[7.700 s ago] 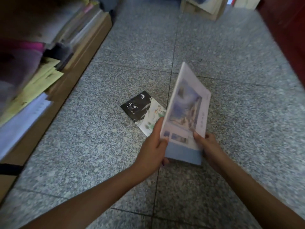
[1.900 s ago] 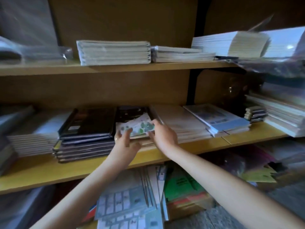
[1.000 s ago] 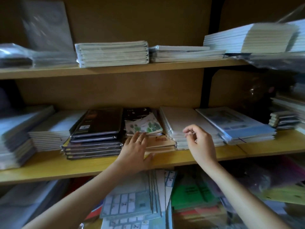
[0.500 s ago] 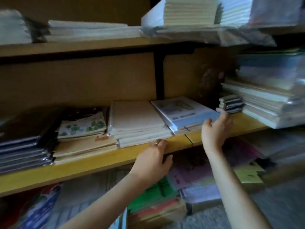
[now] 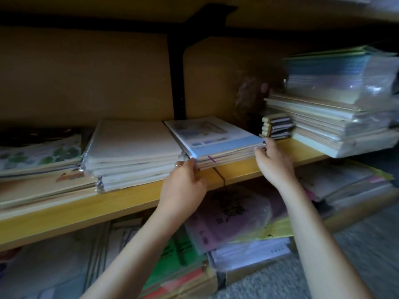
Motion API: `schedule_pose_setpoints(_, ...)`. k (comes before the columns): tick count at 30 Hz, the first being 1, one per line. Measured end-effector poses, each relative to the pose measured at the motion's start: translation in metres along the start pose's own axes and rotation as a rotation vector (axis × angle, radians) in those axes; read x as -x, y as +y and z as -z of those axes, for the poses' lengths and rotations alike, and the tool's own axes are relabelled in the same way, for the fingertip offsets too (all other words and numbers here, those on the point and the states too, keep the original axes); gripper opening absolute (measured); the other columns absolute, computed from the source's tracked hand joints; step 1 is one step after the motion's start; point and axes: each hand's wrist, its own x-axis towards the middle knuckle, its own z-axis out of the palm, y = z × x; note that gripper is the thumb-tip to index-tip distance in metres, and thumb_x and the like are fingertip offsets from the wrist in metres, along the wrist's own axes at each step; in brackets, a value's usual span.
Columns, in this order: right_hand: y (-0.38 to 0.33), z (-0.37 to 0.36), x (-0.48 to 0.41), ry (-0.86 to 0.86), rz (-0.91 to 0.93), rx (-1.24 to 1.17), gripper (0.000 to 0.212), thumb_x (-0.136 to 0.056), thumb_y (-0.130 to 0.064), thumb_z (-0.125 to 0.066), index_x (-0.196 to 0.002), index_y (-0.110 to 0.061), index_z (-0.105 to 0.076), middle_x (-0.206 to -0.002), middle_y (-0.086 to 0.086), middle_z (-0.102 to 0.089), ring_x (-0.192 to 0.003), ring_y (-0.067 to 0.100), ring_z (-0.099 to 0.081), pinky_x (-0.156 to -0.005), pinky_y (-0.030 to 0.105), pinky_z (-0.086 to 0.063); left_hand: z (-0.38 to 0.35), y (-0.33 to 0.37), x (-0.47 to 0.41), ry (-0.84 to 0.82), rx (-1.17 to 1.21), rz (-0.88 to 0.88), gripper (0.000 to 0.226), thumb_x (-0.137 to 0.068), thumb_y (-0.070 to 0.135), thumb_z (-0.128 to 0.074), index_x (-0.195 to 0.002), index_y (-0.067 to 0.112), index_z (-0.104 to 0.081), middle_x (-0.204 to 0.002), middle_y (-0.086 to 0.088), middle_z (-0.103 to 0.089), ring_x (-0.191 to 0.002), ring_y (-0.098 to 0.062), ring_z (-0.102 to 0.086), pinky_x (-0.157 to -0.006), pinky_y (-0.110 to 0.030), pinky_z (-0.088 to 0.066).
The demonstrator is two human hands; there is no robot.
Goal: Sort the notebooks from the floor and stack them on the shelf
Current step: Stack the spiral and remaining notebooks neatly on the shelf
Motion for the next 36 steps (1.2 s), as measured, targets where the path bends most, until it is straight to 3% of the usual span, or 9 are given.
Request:
schedule_pose_setpoints(3, 0.005, 0.007, 0.000, -0.076, 0.030, -0.039, 0.049, -0.093, -0.026, -0.047, -0.140, -0.024, -0.035, -0.137, 0.002, -0.049, -0.124, 0.026, -0.046, -0.093, 0.032, -0.035, -0.005, -0.004, -0.007, 0.028, -0.003, -0.005, 0.012, -0.087, 0.016, -0.046, -0.094, 0.014, -0.055, -0.093, -0.012, -0.058, -0.087, -0.036, -0.057, -0.073, -0.040, -0.046)
schedule_pose_setpoints(6, 0.006, 0.011, 0.000, -0.090, 0.048, -0.034, 0.054, -0.090, -0.021, -0.057, -0.140, -0.020, -0.037, -0.134, 0.001, -0.051, -0.122, 0.020, -0.049, -0.086, 0.024, -0.034, 0.000, -0.007, -0.013, 0.062, 0.028, 0.019, 0.015, -0.089, 0.023, -0.050, -0.093, 0.018, -0.064, -0.084, -0.007, -0.065, -0.084, -0.033, -0.062, -0.071, -0.038, -0.049)
schedule_pose_setpoints(12, 0.008, 0.010, -0.001, -0.010, 0.029, -0.097, 0.062, -0.081, -0.022, -0.071, -0.136, -0.021, -0.043, -0.127, 0.006, -0.058, -0.116, 0.019, -0.056, -0.096, 0.035, -0.045, -0.002, 0.001, -0.012, 0.244, -0.279, -0.023, 0.032, -0.084, 0.048, -0.060, -0.099, 0.020, -0.062, -0.091, -0.003, -0.067, -0.090, -0.029, -0.063, -0.063, -0.028, -0.040)
schedule_pose_setpoints(15, 0.004, 0.007, -0.002, 0.056, 0.046, -0.037, 0.060, -0.081, -0.021, -0.071, -0.135, -0.027, -0.043, -0.122, 0.001, -0.061, -0.113, 0.017, -0.059, -0.094, 0.033, -0.046, -0.005, 0.004, -0.017, 0.263, -0.455, -0.040, 0.040, -0.086, 0.049, -0.058, -0.107, 0.015, -0.051, -0.099, -0.006, -0.066, -0.092, -0.030, -0.063, -0.063, -0.030, -0.036)
schedule_pose_setpoints(24, 0.006, 0.003, -0.005, 0.063, 0.107, 0.079, 0.063, -0.086, -0.025, -0.065, -0.142, -0.028, -0.037, -0.128, 0.007, -0.057, -0.116, 0.023, -0.055, -0.093, 0.032, -0.042, -0.013, -0.002, -0.022, 0.336, -0.461, -0.110, 0.058, -0.089, 0.040, -0.057, -0.130, 0.011, -0.029, -0.088, -0.005, -0.065, -0.078, -0.030, -0.065, -0.054, -0.030, -0.034)
schedule_pose_setpoints(28, 0.011, 0.009, -0.005, -0.087, 0.088, -0.116, 0.056, -0.090, -0.035, -0.055, -0.143, -0.031, -0.035, -0.136, 0.001, -0.052, -0.120, 0.019, -0.050, -0.095, 0.034, -0.042, -0.012, -0.005, -0.015, 0.348, -0.305, -0.234, 0.045, -0.090, 0.030, -0.056, -0.129, 0.013, -0.043, -0.108, -0.013, -0.058, -0.069, -0.033, -0.062, -0.051, -0.029, -0.035)
schedule_pose_setpoints(31, 0.005, 0.004, -0.006, -0.064, 0.032, -0.222, 0.054, -0.090, -0.051, -0.049, -0.139, -0.029, -0.039, -0.141, -0.002, -0.046, -0.126, 0.020, -0.044, -0.097, 0.035, -0.036, -0.012, -0.008, -0.015, 0.340, -0.364, -0.212, 0.042, -0.090, 0.027, -0.057, -0.129, 0.013, -0.051, -0.120, -0.017, -0.054, -0.068, -0.034, -0.064, -0.051, -0.029, -0.037)
schedule_pose_setpoints(32, 0.002, 0.000, -0.005, -0.014, 0.022, -0.207, 0.054, -0.090, -0.052, -0.048, -0.138, -0.027, -0.041, -0.139, 0.000, -0.048, -0.125, 0.021, -0.046, -0.093, 0.033, -0.037, -0.013, -0.010, -0.015, 0.321, -0.398, -0.198, 0.041, -0.089, 0.026, -0.060, -0.127, 0.012, -0.055, -0.117, -0.016, -0.058, -0.066, -0.034, -0.065, -0.049, -0.029, -0.037)
schedule_pose_setpoints(36, -0.004, -0.004, -0.002, 0.074, 0.009, -0.141, 0.050, -0.092, -0.049, -0.047, -0.136, -0.024, -0.045, -0.132, 0.004, -0.054, -0.119, 0.025, -0.051, -0.085, 0.031, -0.039, -0.015, -0.007, -0.018, 0.344, -0.603, -0.171, 0.049, -0.070, 0.015, -0.077, -0.117, 0.010, -0.065, -0.065, -0.004, -0.067, -0.045, -0.023, -0.060, -0.041, -0.021, -0.025)
